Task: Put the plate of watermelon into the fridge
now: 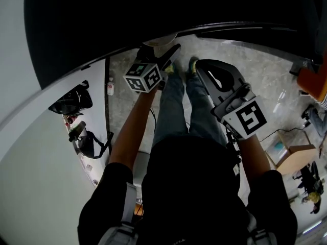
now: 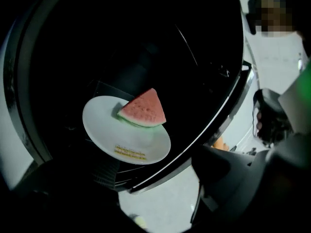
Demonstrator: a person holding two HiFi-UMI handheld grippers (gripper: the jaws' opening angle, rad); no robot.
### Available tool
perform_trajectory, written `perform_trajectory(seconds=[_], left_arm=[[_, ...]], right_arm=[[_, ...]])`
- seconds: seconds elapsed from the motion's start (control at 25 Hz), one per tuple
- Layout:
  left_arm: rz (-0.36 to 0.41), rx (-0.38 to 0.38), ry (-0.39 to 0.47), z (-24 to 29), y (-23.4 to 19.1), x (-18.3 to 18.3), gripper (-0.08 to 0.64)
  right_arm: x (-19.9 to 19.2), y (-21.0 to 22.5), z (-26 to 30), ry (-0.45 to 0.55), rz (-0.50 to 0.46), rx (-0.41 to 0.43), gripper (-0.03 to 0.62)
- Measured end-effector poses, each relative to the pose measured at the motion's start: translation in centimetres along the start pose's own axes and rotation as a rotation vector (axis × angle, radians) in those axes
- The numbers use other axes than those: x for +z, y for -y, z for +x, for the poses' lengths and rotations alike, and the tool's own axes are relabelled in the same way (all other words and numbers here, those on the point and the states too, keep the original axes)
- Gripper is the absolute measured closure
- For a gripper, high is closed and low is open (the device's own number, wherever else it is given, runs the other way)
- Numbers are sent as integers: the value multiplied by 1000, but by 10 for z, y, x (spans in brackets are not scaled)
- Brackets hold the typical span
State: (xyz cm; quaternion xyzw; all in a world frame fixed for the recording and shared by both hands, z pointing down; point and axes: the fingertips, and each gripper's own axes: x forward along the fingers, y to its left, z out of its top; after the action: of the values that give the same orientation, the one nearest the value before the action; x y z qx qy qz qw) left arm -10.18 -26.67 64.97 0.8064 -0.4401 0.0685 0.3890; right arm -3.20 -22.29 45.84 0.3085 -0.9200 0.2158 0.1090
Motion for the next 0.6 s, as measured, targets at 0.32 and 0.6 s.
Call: perform_trajectory(seconds=[0.32,0.6], left_arm=[[152,263,29,-24,-30,-3,109],[203,315,40,-29,-34,3,157]], right_arm=[[-1,-1,-1,-5,-5,5,583],[-3,1,-1,-5,-3,8,583]])
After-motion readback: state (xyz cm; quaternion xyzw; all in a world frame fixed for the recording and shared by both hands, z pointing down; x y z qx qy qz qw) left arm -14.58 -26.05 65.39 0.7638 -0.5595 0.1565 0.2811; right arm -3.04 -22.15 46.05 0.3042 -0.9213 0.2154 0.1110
